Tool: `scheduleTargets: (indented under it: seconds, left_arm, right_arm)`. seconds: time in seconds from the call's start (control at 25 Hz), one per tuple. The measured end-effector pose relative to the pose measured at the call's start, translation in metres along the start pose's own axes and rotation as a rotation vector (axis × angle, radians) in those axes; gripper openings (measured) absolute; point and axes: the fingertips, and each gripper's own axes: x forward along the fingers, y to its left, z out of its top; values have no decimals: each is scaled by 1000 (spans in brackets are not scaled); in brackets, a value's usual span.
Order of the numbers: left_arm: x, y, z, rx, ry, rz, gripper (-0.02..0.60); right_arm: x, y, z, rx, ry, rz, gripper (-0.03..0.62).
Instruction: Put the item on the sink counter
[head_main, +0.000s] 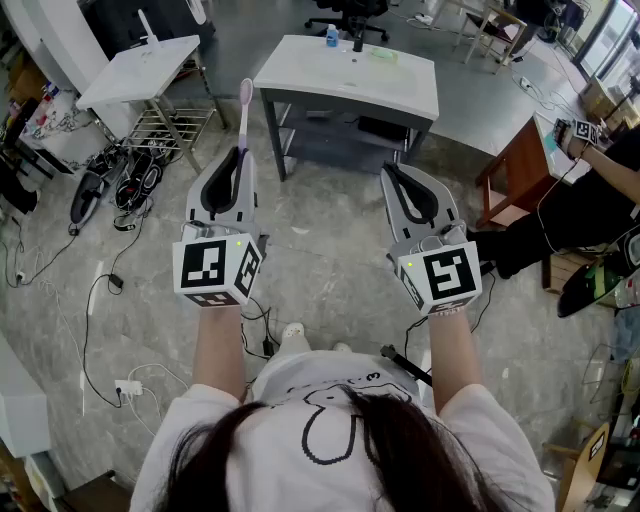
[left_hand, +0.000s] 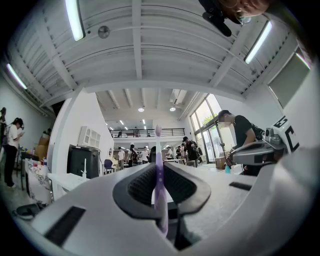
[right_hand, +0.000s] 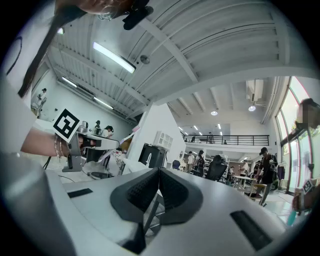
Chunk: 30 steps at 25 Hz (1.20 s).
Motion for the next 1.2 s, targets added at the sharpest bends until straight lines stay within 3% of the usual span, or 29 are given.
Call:
scheduleTargets:
  seconds: [0.24,0.56,0.88,1.2]
  left_arm:
    - [-22,-41,1,20,-15,26,52]
    - [-4,-46,6,35,-46,54,52]
    - [70,-11,-14,30,-48,56,52]
    - [169,64,-33,60,-36,68,52]
  right_arm:
    - [-38,-12,-4,19,-32,15,29]
    - [-33,-34,-11,35,-53,13,29]
    - [36,-66,-28,32,-59,13,29]
    - [157,-97,-42,22,-50,22,29]
